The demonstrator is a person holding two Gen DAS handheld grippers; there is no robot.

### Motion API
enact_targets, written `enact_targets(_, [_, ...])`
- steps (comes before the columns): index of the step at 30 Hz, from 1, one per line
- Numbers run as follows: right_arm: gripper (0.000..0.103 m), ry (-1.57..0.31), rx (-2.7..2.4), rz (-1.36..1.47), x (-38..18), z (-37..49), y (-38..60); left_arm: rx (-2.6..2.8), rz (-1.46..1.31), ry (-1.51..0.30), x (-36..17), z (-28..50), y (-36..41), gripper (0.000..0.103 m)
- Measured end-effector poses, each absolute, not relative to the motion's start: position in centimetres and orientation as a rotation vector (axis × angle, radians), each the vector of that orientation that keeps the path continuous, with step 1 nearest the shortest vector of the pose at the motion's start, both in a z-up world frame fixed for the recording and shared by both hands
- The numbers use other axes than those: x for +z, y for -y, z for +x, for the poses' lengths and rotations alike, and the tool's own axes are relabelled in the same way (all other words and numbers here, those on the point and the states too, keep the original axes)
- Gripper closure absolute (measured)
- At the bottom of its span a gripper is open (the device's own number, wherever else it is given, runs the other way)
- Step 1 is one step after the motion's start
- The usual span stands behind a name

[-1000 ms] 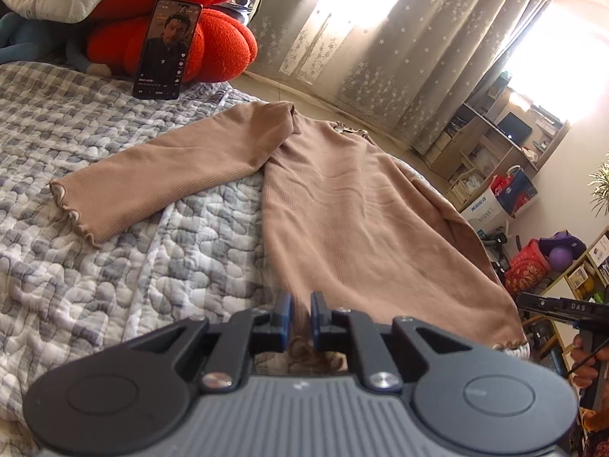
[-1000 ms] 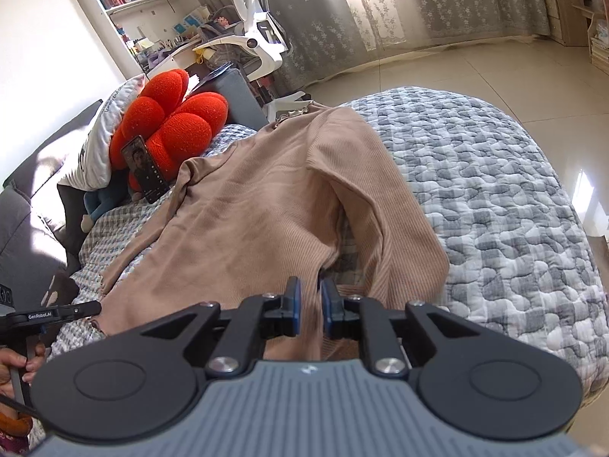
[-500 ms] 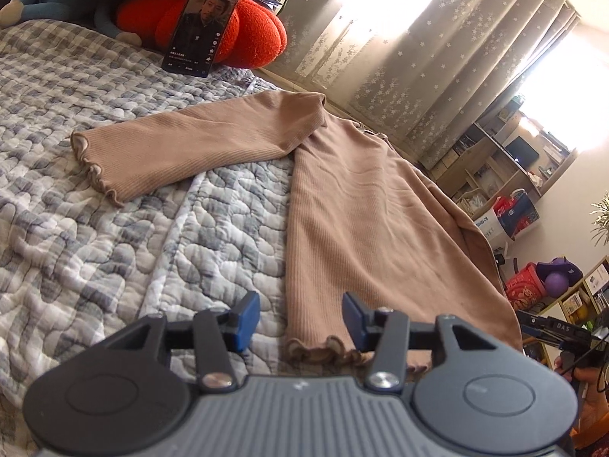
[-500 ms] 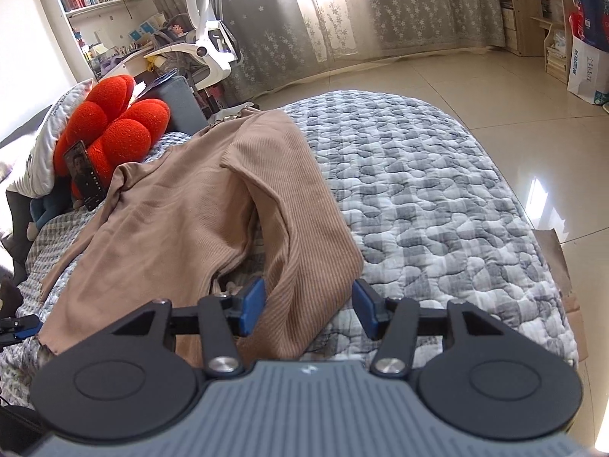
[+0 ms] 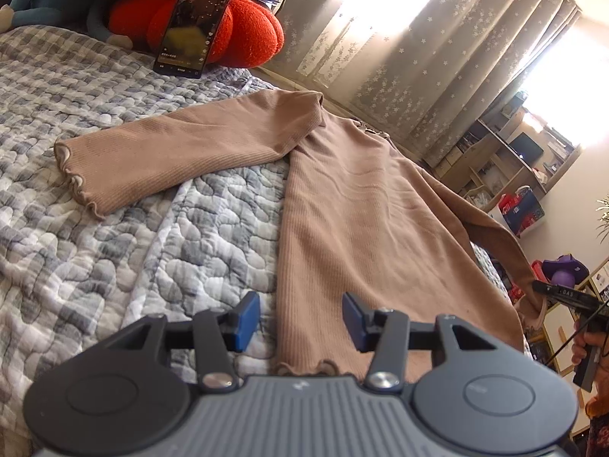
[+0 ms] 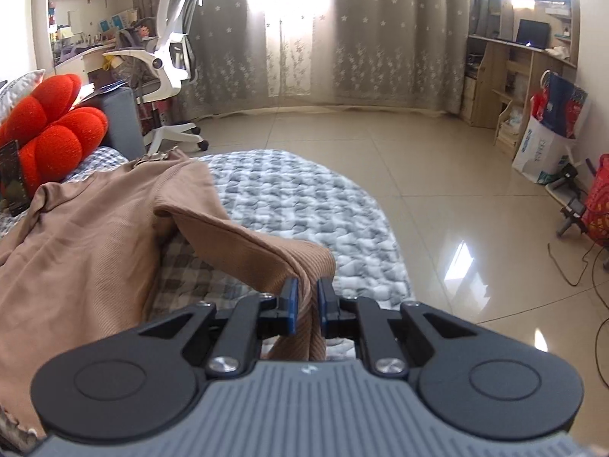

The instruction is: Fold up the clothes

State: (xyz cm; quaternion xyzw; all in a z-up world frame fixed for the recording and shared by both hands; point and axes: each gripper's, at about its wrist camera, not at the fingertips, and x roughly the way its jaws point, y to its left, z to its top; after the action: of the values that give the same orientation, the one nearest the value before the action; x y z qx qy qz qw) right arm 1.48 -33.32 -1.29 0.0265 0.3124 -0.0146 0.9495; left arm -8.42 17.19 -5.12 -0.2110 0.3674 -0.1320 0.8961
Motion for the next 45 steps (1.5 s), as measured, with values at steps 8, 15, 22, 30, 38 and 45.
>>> enact_targets(8, [0.084, -0.621, -0.058, 0.115, -1.6, 1.9, 35.9, -0.288, -0.419, -0.752, -5.4, -8.8, -17.3, 0.051])
enact_targets(15, [0.066, -0.678, 0.136, 0.225, -2.3, -0.8, 34.1, -0.326, -0.439, -0.773, -5.4, -8.9, -17.6, 0.053])
enact_targets(22, [0.066, -0.722, 0.266, 0.413, -3.5, 0.3, 32.2, -0.322, -0.499, -0.781, -5.8, -5.1, -17.8, 0.056])
enact_targets(30, [0.059, -0.708, 0.280, 0.490, -4.2, 4.3, 30.7, -0.281, -0.400, -0.759, -5.6, 1.7, -16.4, 0.053])
enact_targets(38, [0.053, -0.714, 0.272, 0.462, -4.8, 9.7, 29.0, -0.266, -0.320, -0.740, -5.6, 8.5, -13.7, 0.043])
enact_targets(45, [0.048, -0.682, 0.267, 0.458, -5.0, 13.5, 28.2, -0.226, -0.296, -0.714, -5.2, 13.6, -12.1, 0.041])
